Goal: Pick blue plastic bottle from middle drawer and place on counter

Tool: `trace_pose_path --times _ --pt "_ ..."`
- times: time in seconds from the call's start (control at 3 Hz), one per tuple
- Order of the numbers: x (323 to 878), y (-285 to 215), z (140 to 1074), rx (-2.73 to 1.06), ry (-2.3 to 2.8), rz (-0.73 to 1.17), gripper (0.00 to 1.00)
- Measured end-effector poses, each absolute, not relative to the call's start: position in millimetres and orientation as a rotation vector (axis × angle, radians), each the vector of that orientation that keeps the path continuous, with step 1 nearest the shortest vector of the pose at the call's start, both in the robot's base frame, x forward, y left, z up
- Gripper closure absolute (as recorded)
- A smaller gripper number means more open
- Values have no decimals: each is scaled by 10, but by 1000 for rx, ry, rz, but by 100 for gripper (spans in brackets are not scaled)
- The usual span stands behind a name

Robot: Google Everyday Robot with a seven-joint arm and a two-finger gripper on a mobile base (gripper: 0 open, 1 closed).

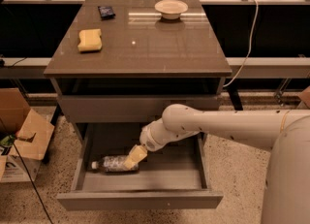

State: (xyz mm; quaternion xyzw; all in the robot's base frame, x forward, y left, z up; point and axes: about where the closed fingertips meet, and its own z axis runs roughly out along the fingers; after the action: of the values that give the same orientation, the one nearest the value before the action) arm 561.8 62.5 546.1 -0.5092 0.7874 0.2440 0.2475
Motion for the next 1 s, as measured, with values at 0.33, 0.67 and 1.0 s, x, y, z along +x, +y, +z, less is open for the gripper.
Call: trace_pose_path --times 0.33,0.67,1.0 --pt "5702 717 5266 -1385 2133 686 0" --pt "5838 820 4932 -1387 2119 707 0" --pt "5911 891 4692 -1381 2111 734 0"
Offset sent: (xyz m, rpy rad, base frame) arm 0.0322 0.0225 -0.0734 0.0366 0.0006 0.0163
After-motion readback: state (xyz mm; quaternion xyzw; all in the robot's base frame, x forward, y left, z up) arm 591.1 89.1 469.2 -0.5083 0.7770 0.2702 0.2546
